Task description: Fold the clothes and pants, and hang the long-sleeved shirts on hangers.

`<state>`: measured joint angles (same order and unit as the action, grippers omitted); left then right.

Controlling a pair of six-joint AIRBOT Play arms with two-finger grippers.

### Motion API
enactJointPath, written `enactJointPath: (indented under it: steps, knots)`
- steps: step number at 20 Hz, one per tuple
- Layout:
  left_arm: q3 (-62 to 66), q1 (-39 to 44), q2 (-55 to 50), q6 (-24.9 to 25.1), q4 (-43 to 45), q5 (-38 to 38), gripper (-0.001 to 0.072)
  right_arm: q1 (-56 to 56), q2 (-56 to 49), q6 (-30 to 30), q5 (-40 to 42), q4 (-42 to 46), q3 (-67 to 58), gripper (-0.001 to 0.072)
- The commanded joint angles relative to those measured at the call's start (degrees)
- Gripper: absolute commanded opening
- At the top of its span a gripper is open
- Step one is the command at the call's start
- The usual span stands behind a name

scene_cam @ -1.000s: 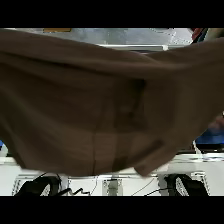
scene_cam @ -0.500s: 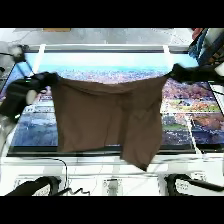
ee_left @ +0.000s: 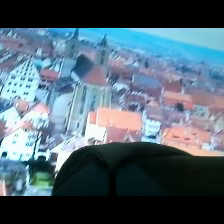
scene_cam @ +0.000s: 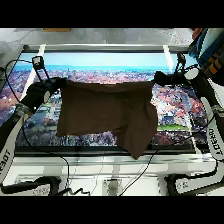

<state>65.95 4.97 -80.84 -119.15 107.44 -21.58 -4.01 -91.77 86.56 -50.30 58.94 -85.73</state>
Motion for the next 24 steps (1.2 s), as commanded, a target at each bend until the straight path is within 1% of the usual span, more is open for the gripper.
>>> enactJointPath:
  steps: [1,3,5,6,9,10,11,12,13,14,16,17,18,19,20,21,22,24]
  knots:
    - [0.0,-1.2,-0.2,2.6,-0.1,-18.9,0.0015,0.1,-0.4,0.0,-7.9,4.8,-0.1,0.0014]
    - [0.0,-1.2,-0.3,11.0,-0.7,-25.0,0.0015,0.1,-0.4,0.0,-14.8,8.7,-0.1,0.0014]
    - [0.0,-1.2,-0.6,20.8,-4.1,-26.7,0.0016,0.1,-0.4,0.0,-20.7,12.0,0.0,0.0015]
    - [0.0,-1.2,-0.9,23.4,-5.2,-26.3,0.0015,0.1,-0.4,0.0,-22.5,12.3,0.2,0.0014]
    - [0.0,-1.2,-2.3,24.1,-5.3,-23.8,0.0016,0.2,-0.5,0.0,-23.7,11.6,0.5,0.0015]
    - [0.0,-1.2,-2.7,24.0,-5.3,-23.3,0.0028,0.2,-0.5,0.0,-23.6,11.3,0.5,0.0045]
    - [0.0,-1.2,-2.8,24.1,-5.3,-23.2,0.018,0.2,-0.5,0.0,-23.6,11.4,0.5,0.027]
    - [0.0,-1.2,-2.7,24.1,-5.3,-23.2,0.0525,0.2,-0.5,0.0,-23.6,11.5,0.4,0.0552]
    - [0.0,-1.2,-2.6,23.9,-5.3,-23.3,0.0683,0.2,-0.5,0.0,-23.6,11.5,0.4,0.0643]
    - [0.1,-1.1,-2.4,23.9,-5.3,-24.5,0.0698,0.2,-0.5,0.0,-23.7,11.5,0.4,0.0642]
    - [0.1,-1.1,-1.8,23.9,-5.3,-28.3,0.0693,0.2,-0.2,0.0,-23.9,11.5,0.4,0.0642]
    - [0.1,-1.1,-1.3,24.0,-5.3,-31.1,0.0672,0.2,0.1,0.0,-24.1,11.5,0.4,0.0641]
    - [0.1,-1.1,-0.4,24.0,-5.6,-34.7,0.0494,0.2,0.5,0.0,-24.4,11.5,0.4,0.0636]
    - [0.1,-1.1,0.4,24.1,-7.1,-38.1,0.0231,0.2,1.0,0.0,-25.4,11.7,-0.2,0.0566]
    - [0.1,-0.9,1.5,26.1,-9.6,-40.9,0.003,0.2,1.5,0.0,-26.3,11.9,-1.0,0.0486]
    - [0.1,-0.5,2.7,29.7,-12.3,-42.6,0.0017,0.1,2.1,0.0,-27.5,11.9,-2.0,0.0396]
    - [0.1,-0.1,4.3,34.7,-16.9,-43.7,0.0017,0.1,2.6,-0.1,-28.7,12.3,-3.3,0.0296]
    - [0.2,0.3,8.3,42.8,-27.9,-44.5,0.0016,0.1,3.9,-1.0,-32.0,14.9,-6.3,0.0064]
